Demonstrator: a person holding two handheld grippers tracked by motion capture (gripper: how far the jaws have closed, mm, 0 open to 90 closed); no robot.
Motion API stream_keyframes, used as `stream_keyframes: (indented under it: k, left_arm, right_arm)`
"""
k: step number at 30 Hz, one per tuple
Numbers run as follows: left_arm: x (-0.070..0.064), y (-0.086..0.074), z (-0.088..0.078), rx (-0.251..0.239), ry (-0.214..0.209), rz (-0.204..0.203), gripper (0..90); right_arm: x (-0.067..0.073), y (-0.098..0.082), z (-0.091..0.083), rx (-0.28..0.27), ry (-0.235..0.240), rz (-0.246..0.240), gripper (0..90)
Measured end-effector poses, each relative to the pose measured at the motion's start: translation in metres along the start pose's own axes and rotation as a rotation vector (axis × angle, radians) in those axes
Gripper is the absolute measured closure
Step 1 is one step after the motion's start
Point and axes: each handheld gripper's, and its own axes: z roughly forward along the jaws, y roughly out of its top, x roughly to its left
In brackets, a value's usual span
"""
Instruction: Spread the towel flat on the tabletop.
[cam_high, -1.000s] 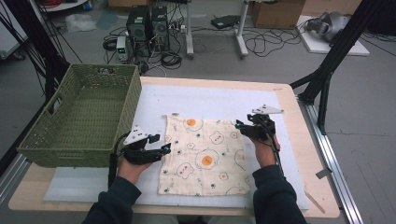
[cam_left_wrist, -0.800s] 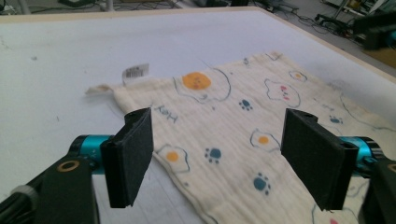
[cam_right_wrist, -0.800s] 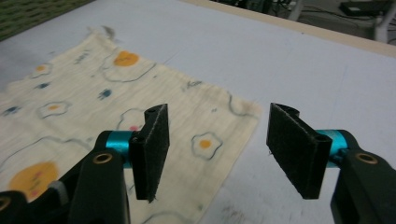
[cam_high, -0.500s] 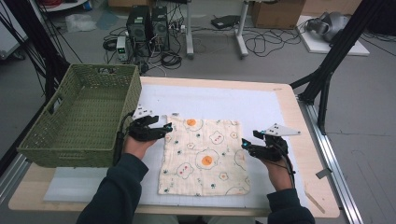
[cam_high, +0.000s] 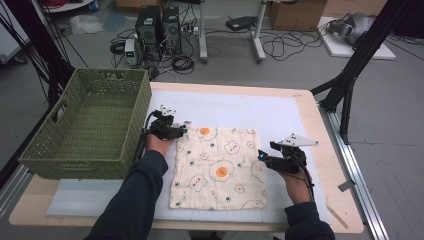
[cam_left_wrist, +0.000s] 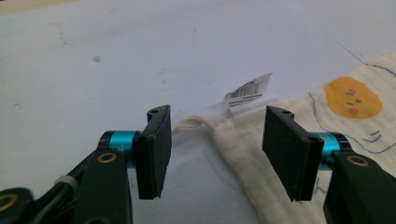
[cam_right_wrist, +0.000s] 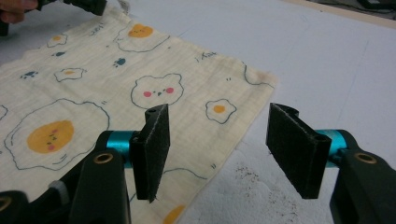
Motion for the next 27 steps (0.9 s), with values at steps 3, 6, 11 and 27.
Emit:
stream_keyframes:
  k: [3,6,11,27]
  left_arm:
    - [-0.004,-0.002,0.005,0.008,0.010,0.026,48.1]
    - [-0.007,-0.002,0.005,-0.004,-0.009,0.067,78.7]
    - [0.003,-0.003,0.004,-0.022,0.093,0.004,85.9]
    - [0.005,-0.001,-0.029,-0.056,-0.035,-0.034,54.1]
  right_arm:
    - [0.000,0.000,0.000,-0.005,-0.002,-0.002,39.7]
    - [-0.001,0.000,-0.001,-0.008,-0.005,0.001,39.7]
    - [-0.002,-0.003,0.001,0.001,-0.026,0.016,40.3]
    - [0.006,-0.010,0.046,0.168,-0.098,-0.067,87.3]
